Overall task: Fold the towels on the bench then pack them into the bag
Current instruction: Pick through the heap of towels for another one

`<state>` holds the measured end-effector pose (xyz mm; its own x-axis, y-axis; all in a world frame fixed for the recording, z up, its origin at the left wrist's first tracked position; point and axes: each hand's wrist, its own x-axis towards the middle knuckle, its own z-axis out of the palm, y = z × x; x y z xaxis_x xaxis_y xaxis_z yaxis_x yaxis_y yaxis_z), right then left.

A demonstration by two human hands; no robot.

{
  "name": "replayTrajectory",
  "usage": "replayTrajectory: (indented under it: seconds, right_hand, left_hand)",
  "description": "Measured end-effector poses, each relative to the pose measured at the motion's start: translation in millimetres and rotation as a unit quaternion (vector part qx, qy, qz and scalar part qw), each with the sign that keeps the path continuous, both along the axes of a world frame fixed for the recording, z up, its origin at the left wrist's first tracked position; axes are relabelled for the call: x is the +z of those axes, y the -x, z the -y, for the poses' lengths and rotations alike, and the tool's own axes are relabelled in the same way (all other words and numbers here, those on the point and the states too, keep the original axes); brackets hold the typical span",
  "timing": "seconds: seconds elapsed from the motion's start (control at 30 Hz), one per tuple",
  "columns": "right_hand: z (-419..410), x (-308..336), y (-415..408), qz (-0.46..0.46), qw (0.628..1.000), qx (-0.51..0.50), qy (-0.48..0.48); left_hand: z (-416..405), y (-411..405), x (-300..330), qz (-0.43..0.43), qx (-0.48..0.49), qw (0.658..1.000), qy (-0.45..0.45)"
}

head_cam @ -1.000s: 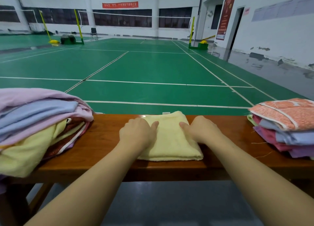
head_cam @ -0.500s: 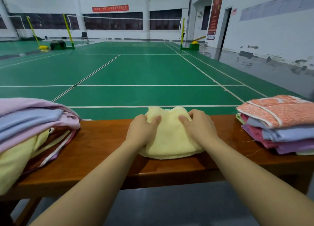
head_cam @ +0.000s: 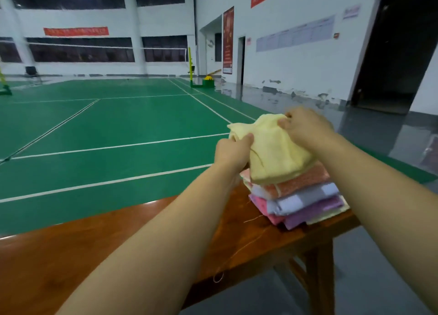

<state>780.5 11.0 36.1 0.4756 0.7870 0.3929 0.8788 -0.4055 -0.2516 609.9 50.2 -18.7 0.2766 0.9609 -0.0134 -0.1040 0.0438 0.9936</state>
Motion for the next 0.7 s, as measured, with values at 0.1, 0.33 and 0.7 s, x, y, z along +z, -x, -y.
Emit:
replayTrajectory:
  seconds: [0.1,0.33,0.7]
  right_hand:
    - [-1,-14,-45,0.004,0.996,-0.044,0.081]
    - [3,-70,-48,-0.046,0.985,0.085,0.144]
    - [11,-94,-60,-0.118,0.984,0.064,0.114]
  left_hand:
    - [2,-41,-11,-0.060,-0.036,0.997,0.019]
    - [3,-60,-32,-0.361,0.034,0.883,-0.299]
    - [-13,-89,-79,-0.456,-0.127,0.834,-0.283]
